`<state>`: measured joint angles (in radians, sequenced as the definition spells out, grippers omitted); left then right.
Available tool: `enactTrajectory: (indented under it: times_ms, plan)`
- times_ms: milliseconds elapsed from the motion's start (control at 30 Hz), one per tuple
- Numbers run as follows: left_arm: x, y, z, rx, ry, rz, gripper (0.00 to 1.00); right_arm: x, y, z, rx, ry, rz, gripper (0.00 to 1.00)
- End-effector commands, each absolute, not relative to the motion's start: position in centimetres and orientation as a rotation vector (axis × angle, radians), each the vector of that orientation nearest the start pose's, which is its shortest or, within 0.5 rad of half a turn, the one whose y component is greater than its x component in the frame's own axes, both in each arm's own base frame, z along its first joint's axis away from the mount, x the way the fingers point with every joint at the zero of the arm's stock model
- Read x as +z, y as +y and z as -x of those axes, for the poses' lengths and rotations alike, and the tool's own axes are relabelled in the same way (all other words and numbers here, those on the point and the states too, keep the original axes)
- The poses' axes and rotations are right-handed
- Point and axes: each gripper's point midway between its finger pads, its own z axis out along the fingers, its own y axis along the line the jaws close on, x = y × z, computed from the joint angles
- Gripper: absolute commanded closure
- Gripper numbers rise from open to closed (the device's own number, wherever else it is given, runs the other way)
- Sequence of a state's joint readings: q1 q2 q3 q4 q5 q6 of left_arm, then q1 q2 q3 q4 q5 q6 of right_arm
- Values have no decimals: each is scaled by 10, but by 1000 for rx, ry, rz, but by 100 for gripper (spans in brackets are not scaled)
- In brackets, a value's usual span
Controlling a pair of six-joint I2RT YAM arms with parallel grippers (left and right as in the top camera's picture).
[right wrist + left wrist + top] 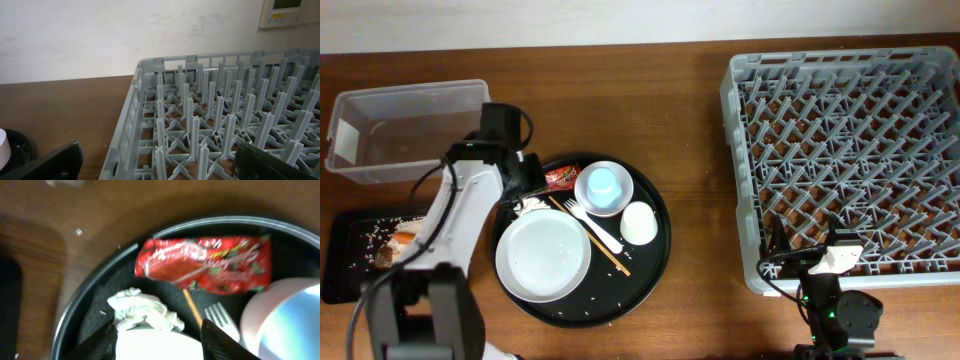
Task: Sort waste into correct bins and load items into the dishwasher rack
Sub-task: 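Carry the tissue into the clear plastic bin and release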
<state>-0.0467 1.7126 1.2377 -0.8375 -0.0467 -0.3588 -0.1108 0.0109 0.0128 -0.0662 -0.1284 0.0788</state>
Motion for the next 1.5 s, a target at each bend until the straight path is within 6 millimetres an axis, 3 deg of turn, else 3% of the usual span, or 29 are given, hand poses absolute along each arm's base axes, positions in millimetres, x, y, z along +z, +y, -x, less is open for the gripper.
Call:
enactTrajectory:
  times_ms: [0, 100, 400, 533, 633, 733, 967, 1067, 1167, 1233, 1267, 1300, 1333, 1400, 1467]
  plan:
    - [53, -17, -360, -34, 2952, 354, 47, 159, -9, -246, 67, 1635, -69, 1]
    - [33, -20, -356, -46, 3010, 332, 47, 159, -9, -246, 67, 1635, -69, 1]
    - [22, -20, -355, -43, 3026, 414, 53, 159, -9, -246, 67, 1635, -69, 1]
    - [19, -18, -358, -27, 3020, 414, 73, 159, -9, -246, 67, 1635, -69, 1]
    - [25, -19, -363, -32, 3009, 413, 100, 159, -9, -246, 68, 1635, -69, 1]
    - [51, -19, -375, -37, 2988, 409, 100, 159, -9, -246, 67, 1635, -69, 1]
    - [151, -15, -407, -80, 2765, 396, 99, 159, -9, -246, 67, 1635, -69, 1]
    - [191, 19, -439, -87, 2556, 531, 100, 159, -9, -246, 67, 1635, -69, 1]
    - [214, 78, -475, -44, 2331, 637, 99, 159, -9, -246, 67, 1635, -69, 1]
    - [217, 111, -494, -22, 2234, 685, 100, 159, -9, -246, 67, 1635, -69, 1]
    - [212, 117, -496, -16, 2232, 696, 99, 159, -9, -246, 68, 1635, -69, 1]
    - [201, 124, -496, -7, 2248, 718, 82, 159, -9, -246, 67, 1635, -69, 1]
    - [188, 131, -496, 2, 2272, 741, 76, 159, -9, -246, 67, 1635, -69, 1]
    - [177, 142, -492, 15, 2290, 775, 39, 159, -9, -246, 67, 1635, -69, 1]
    - [178, 151, -489, 20, 2284, 795, 37, 159, -9, -246, 67, 1635, -69, 1]
